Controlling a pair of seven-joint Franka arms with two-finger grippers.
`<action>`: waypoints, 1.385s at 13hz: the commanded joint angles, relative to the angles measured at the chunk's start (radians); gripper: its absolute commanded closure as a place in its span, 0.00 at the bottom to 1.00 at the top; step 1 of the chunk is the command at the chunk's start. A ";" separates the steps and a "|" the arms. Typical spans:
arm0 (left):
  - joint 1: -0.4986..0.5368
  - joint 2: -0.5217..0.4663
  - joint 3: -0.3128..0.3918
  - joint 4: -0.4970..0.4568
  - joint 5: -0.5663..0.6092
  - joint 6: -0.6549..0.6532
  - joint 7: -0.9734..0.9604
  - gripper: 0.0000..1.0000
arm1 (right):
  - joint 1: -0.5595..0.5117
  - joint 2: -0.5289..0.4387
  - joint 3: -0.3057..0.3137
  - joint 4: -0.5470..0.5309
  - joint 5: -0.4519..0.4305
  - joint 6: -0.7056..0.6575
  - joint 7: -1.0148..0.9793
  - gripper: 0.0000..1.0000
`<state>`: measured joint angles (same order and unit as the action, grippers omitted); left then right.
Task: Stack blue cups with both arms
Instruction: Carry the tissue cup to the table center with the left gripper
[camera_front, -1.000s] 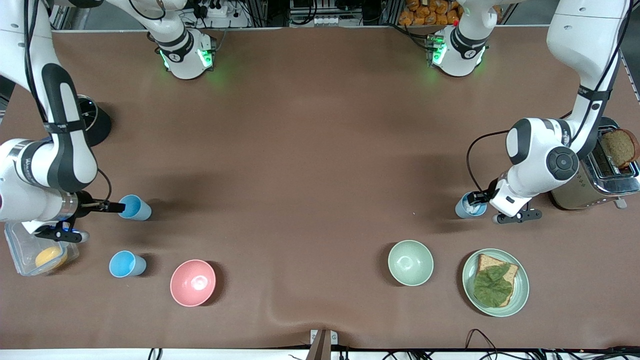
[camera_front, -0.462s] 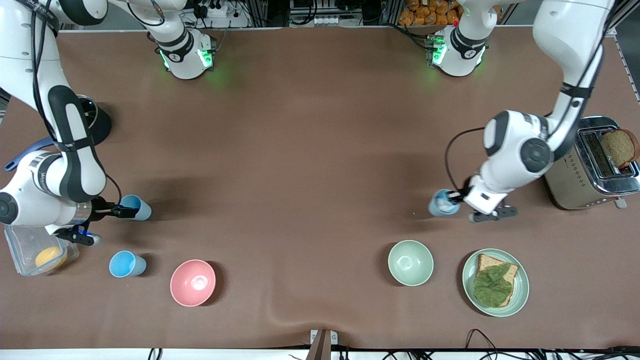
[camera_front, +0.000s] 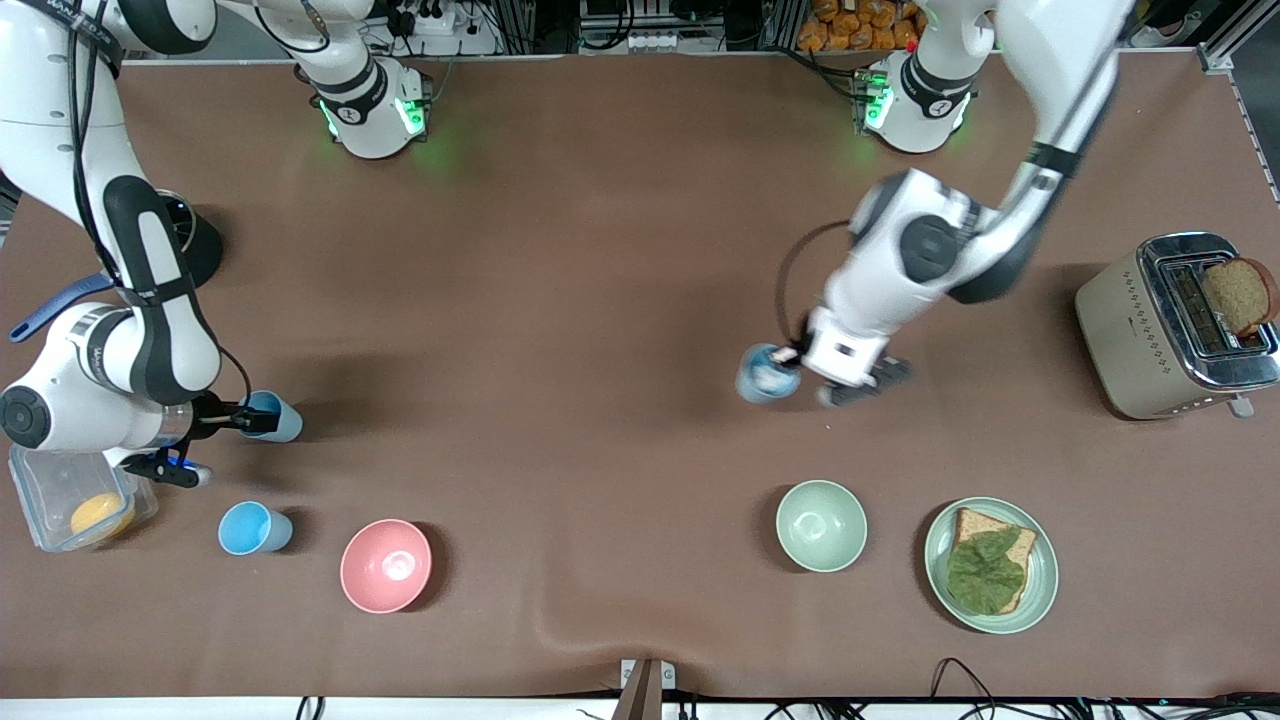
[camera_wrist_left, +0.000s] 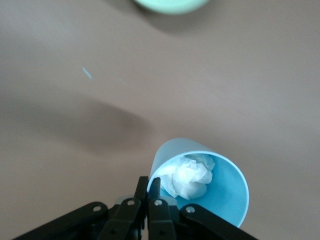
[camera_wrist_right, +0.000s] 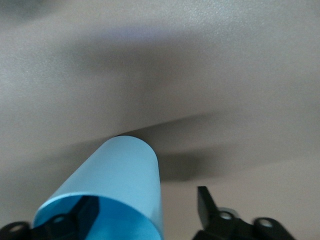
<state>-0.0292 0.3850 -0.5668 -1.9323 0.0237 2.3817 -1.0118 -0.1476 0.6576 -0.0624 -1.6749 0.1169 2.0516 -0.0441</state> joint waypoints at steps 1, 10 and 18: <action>-0.137 0.107 0.005 0.133 -0.002 -0.027 -0.212 1.00 | -0.013 -0.001 0.006 -0.016 0.017 0.021 -0.030 0.95; -0.423 0.321 0.125 0.312 0.090 -0.009 -0.505 1.00 | -0.004 -0.012 0.009 -0.016 0.018 0.010 -0.027 0.98; -0.452 0.270 0.159 0.308 0.107 0.004 -0.565 0.00 | 0.115 -0.128 0.056 0.000 0.181 -0.163 0.261 1.00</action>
<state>-0.4890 0.7059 -0.4143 -1.6228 0.0996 2.4053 -1.5446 -0.0836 0.5986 -0.0062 -1.6554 0.2746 1.9245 0.1160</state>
